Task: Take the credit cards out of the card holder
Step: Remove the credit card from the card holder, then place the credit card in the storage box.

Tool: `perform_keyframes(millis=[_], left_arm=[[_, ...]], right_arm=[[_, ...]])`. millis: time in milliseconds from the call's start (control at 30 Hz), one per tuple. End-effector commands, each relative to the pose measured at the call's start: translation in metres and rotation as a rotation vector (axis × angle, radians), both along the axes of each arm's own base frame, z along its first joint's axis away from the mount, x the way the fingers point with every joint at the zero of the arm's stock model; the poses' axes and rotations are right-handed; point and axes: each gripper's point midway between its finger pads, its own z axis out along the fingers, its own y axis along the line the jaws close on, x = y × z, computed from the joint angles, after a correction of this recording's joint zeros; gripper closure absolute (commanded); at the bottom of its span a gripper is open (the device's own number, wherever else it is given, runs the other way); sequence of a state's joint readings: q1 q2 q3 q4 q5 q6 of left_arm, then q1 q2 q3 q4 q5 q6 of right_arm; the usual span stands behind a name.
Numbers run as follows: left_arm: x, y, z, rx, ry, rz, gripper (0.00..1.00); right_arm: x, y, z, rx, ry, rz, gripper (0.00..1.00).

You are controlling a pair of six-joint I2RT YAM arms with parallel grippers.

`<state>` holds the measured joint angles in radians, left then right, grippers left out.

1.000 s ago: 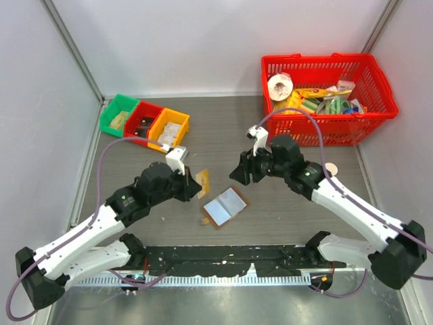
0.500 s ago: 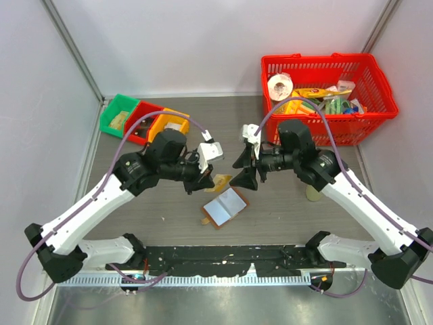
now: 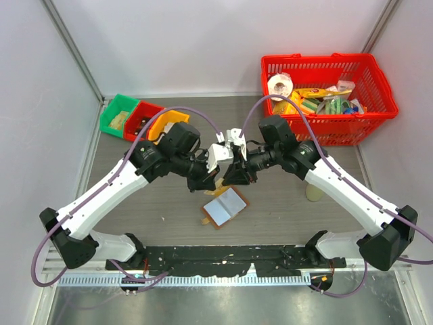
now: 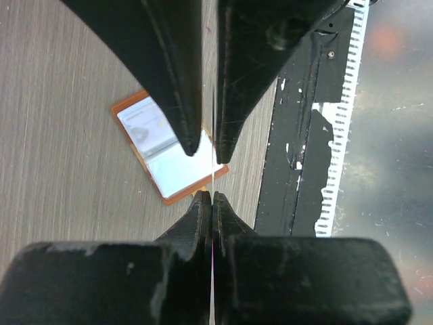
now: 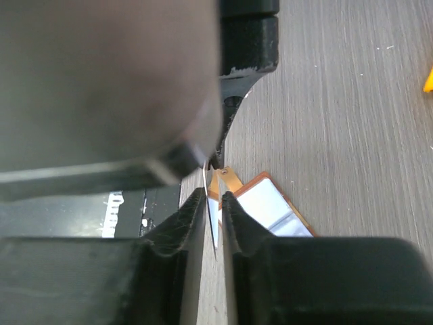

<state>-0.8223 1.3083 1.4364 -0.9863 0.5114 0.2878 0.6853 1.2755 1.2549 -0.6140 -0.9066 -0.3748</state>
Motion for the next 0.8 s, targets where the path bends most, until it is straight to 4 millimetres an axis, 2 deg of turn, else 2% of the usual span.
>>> perform_keyframes(millis=[0, 33, 100, 133, 167, 200, 233, 267, 300, 333, 367, 400, 433, 467, 500, 533, 567, 600, 633, 667, 700, 733, 767], left_arm=[[-0.001, -0.005, 0.020, -0.060, -0.028, -0.026, 1.00], [0.000, -0.005, 0.021, -0.063, -0.026, -0.014, 1.00], [0.003, -0.003, 0.022, -0.063, -0.032, 0.024, 0.97], [0.005, -0.002, 0.024, -0.068, -0.039, 0.048, 0.92], [0.010, 0.001, 0.026, -0.071, -0.057, 0.088, 0.82], [0.015, 0.003, 0.031, -0.086, -0.079, 0.134, 0.70], [0.021, 0.005, 0.036, -0.107, -0.110, 0.187, 0.58], [0.028, 0.009, 0.044, -0.138, -0.151, 0.248, 0.47], [0.035, 0.013, 0.046, -0.172, -0.175, 0.319, 0.39], [0.044, 0.019, 0.052, -0.207, -0.209, 0.398, 0.30], [0.055, 0.027, 0.061, -0.261, -0.244, 0.512, 0.25], [0.063, 0.033, 0.067, -0.319, -0.261, 0.595, 0.22], [0.070, 0.043, 0.072, -0.368, -0.282, 0.690, 0.19], [0.073, 0.049, 0.081, -0.446, -0.282, 0.763, 0.17], [0.078, 0.056, 0.081, -0.499, -0.277, 0.843, 0.14], [0.080, 0.063, 0.089, -0.595, -0.255, 0.921, 0.12], [0.081, 0.065, 0.088, -0.679, -0.206, 0.979, 0.11], [0.080, 0.069, 0.086, -0.752, -0.177, 1.016, 0.11], [0.078, 0.071, 0.092, -0.853, -0.134, 1.041, 0.10], [0.076, 0.073, 0.099, -0.964, -0.098, 1.051, 0.08], [0.075, 0.074, 0.096, -1.013, -0.066, 1.067, 0.07], [0.075, 0.075, 0.093, -1.056, -0.025, 1.084, 0.07], [0.076, 0.074, 0.089, -1.083, 0.004, 1.096, 0.06]], right_arm=[[-0.006, 0.006, 0.015, 0.044, -0.011, 0.052, 0.91], [-0.007, 0.006, 0.012, 0.042, -0.003, 0.050, 0.97], [-0.003, 0.007, 0.010, 0.042, 0.008, 0.021, 0.99], [0.000, 0.008, 0.011, 0.049, 0.011, -0.003, 0.99], [0.002, 0.008, 0.007, 0.046, 0.017, -0.019, 0.99], [0.006, 0.009, 0.012, 0.064, 0.013, -0.056, 0.99], [0.007, 0.009, 0.005, 0.065, 0.023, -0.072, 0.99], [0.014, 0.011, 0.014, 0.101, 0.014, -0.118, 0.99], [0.018, 0.010, 0.008, 0.098, 0.024, -0.155, 0.99], [0.020, 0.013, 0.020, 0.145, 0.025, -0.182, 0.99], [0.025, 0.012, 0.013, 0.143, 0.071, -0.243, 0.99], [0.030, 0.015, 0.028, 0.208, 0.067, -0.276, 0.99], [0.042, 0.017, 0.032, 0.255, 0.094, -0.355, 0.99], [0.045, 0.016, 0.040, 0.292, 0.110, -0.392, 0.99], [0.055, 0.016, 0.046, 0.352, 0.142, -0.464, 0.99], [0.057, 0.013, 0.052, 0.396, 0.152, -0.500, 0.99], [0.063, 0.011, 0.057, 0.481, 0.192, -0.554, 0.99], [0.064, 0.007, 0.055, 0.519, 0.204, -0.586, 0.99], [0.074, 0.001, 0.064, 0.581, 0.249, -0.669, 0.99], [0.078, -0.002, 0.058, 0.587, 0.278, -0.706, 0.99], [0.081, -0.005, 0.068, 0.651, 0.306, -0.737, 0.99], [0.080, -0.007, 0.062, 0.675, 0.339, -0.748, 0.99], [0.080, -0.011, 0.078, 0.761, 0.365, -0.757, 0.99]])
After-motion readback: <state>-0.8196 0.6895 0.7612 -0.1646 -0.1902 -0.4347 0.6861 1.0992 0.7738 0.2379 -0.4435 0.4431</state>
